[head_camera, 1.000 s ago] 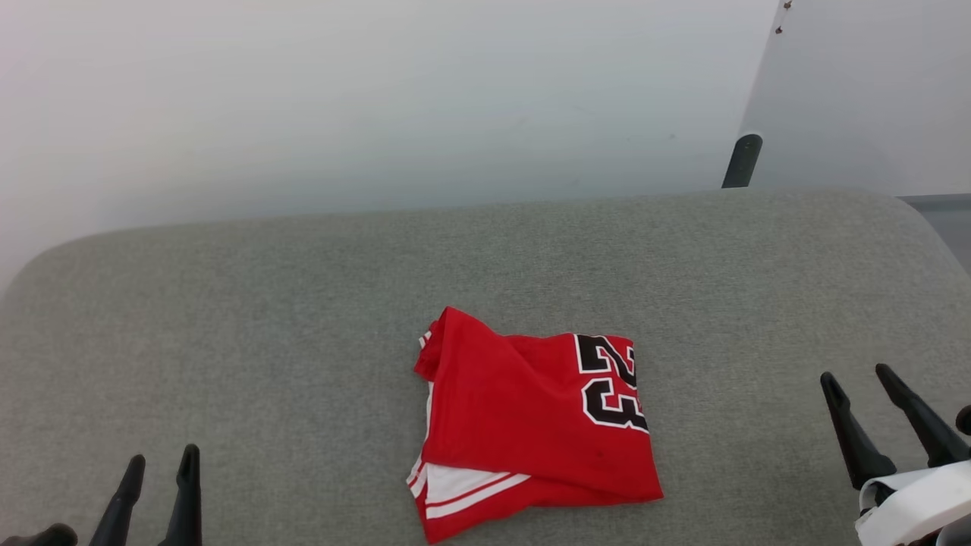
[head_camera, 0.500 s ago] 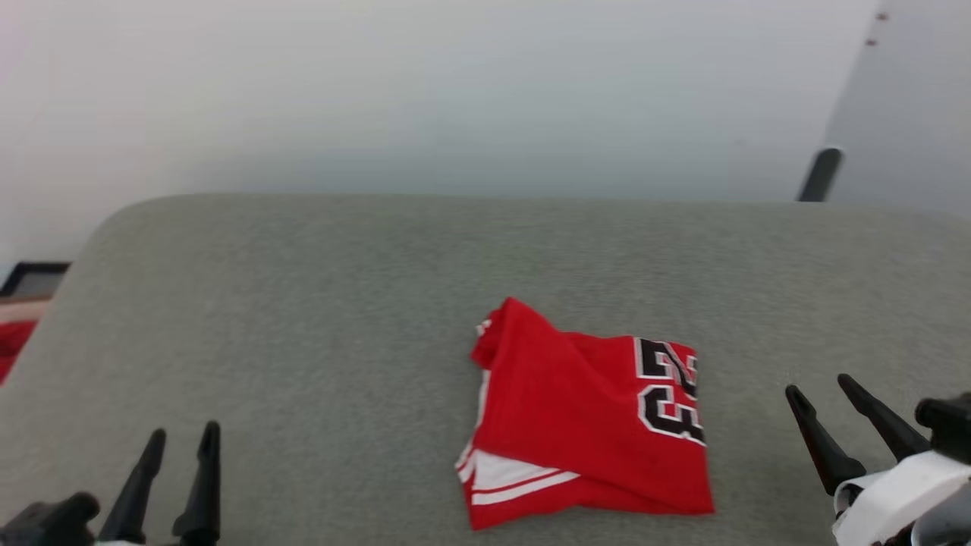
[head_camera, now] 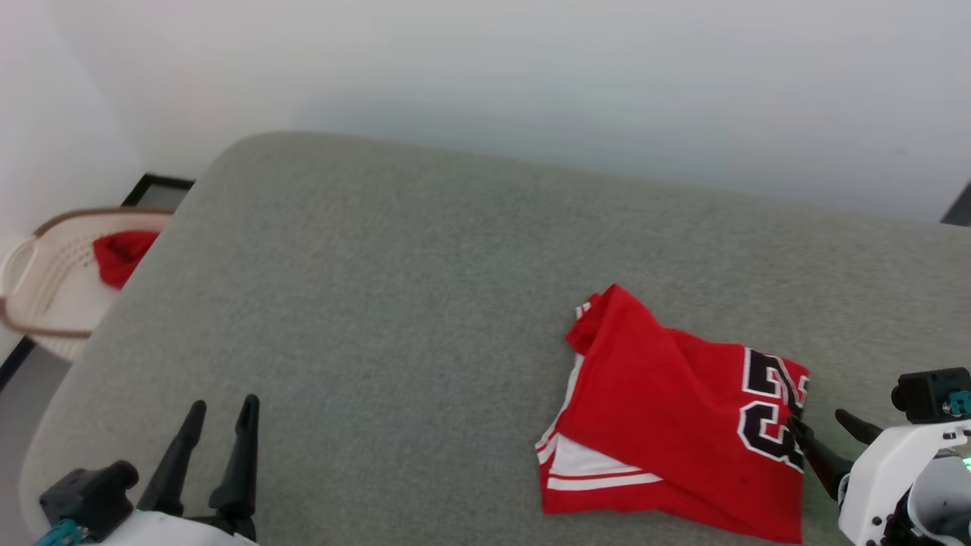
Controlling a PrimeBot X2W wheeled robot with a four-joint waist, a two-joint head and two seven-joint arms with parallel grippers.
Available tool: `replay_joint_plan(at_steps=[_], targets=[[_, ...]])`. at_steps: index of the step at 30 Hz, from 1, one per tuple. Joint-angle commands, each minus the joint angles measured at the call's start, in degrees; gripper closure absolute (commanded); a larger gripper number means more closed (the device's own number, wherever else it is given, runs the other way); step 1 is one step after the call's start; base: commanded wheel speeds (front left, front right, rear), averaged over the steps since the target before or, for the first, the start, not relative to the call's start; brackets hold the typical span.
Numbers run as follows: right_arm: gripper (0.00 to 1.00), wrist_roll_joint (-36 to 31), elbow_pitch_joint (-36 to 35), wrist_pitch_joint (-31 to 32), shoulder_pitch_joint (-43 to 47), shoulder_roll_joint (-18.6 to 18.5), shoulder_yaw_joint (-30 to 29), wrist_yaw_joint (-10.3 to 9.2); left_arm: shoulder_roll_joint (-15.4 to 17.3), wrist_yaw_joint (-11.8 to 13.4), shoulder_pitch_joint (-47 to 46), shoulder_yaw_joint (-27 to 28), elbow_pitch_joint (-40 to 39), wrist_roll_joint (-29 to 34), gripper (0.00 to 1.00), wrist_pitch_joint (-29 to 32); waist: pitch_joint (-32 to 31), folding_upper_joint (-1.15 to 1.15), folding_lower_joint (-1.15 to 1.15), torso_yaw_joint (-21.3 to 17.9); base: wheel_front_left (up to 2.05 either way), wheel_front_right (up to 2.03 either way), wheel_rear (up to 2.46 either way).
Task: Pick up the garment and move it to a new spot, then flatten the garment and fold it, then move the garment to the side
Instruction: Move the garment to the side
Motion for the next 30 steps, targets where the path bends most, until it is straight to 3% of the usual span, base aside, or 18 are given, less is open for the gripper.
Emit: replay_joint_plan(at_steps=[1, 18, 19, 20, 30], targets=[[0.0, 0.09, 0.25, 0.94, -0.77, 0.01, -0.37, -0.04, -0.26, -0.28, -0.7, -0.13, 0.1, 0.07, 0.0, -0.29, 2.44, 0.0, 0.0, 2.46, 0.0, 0.0, 0.0], [0.0, -4.3, 3.31, 20.91, -3.65, 2.9, -4.63, -0.06, -2.99, -1.48, -5.08, -2.11, 2.85, 0.22, 0.0, -1.91, 8.64, 0.0, 0.0, 4.32, 0.0, 0.0, 0.0], [0.53, -4.33, 3.56, 22.0, -3.71, 3.09, -4.26, -0.06, -3.11, -1.58, -5.27, -2.14, 3.0, 0.17, 0.0, -1.92, 8.79, 0.0, 0.0, 4.38, 0.0, 0.0, 0.0], [1.0, -4.23, 3.63, 22.83, -3.8, 3.16, -4.03, -0.06, -3.19, -1.64, -5.42, -2.16, 3.18, 0.14, 0.0, -2.01, 8.92, 0.0, 0.0, 4.43, 0.0, 0.0, 0.0], [1.0, -3.86, 1.21, 23.21, -7.61, 1.98, -4.15, -0.05, -3.3, -1.95, -5.98, -1.49, 4.27, 0.16, 0.0, -2.47, 9.0, 0.0, 0.0, 3.62, 0.0, 0.0, 0.0]])
